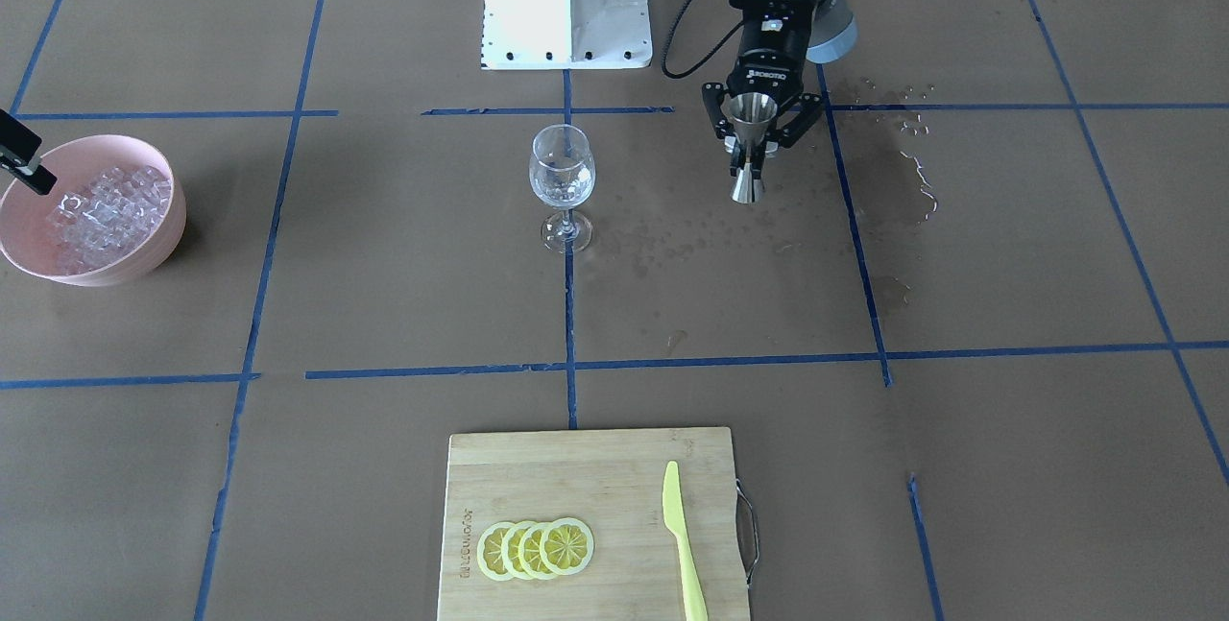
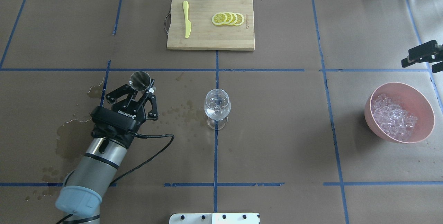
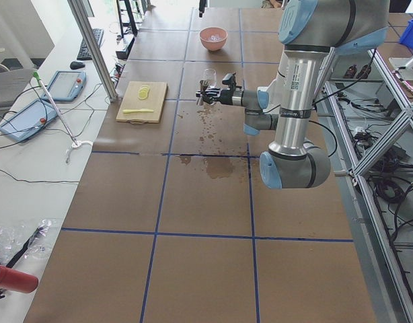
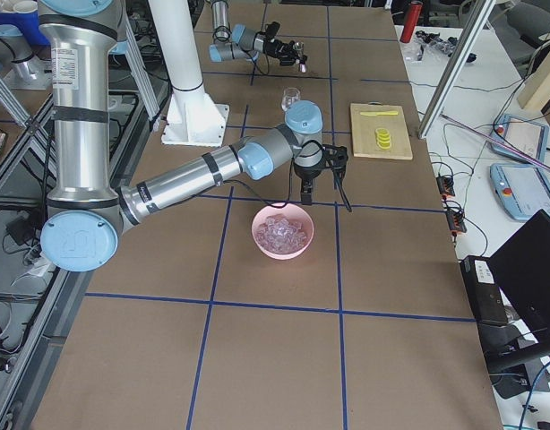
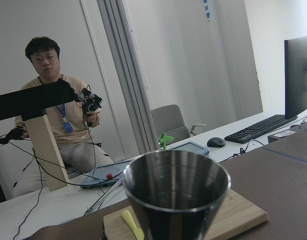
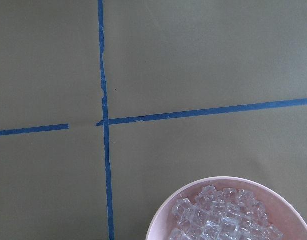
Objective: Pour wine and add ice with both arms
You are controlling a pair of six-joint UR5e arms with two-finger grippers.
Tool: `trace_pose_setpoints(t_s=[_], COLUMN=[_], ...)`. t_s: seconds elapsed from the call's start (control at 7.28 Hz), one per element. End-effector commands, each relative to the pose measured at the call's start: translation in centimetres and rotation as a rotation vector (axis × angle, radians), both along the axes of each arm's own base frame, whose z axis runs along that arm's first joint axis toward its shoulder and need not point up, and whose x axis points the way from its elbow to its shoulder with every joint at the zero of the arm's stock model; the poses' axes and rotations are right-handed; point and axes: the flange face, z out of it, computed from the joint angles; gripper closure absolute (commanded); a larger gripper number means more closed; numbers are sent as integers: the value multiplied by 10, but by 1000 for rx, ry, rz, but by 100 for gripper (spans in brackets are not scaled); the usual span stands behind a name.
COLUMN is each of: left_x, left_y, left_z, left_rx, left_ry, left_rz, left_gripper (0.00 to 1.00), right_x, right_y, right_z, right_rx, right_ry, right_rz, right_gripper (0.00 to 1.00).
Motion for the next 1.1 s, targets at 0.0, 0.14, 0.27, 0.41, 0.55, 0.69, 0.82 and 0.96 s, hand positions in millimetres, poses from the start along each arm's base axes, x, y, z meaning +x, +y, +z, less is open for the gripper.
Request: trace_pose_setpoints(t_s=[0.0,0.14,0.27,0.41,0.55,0.69,0.82,0.96], left_x=[-73,-83,-97,-109,-112,-119,-119,-122], left_y=[6,9,11,15,16,17,17,15], left_z=[41,56,78,91,99,111,124,134], left_rx=[7,-3,-45,-87,-97,-136,-161,-176], left_ry=[-22,-53,-28,71,80,132,141,148], left_rz=[28,27,31,44,44,49,41,2], left_gripper=[100,100,100,100,100,100,100,100], right_x=[0,0,-1,-1,-1,-1,-1,-1], right_y=[0,-1,-2,-2,-2,-3,-3,-3], right_z=[0,5,8,8,10,11,11,11], right_rx=[-1,-9,-15,-15,-17,-19,-17,-19], right_ry=[0,3,6,6,7,8,8,7], right_rz=[0,0,-1,-1,-2,-3,-3,-2], right_gripper=[0,0,0,0,0,0,0,0])
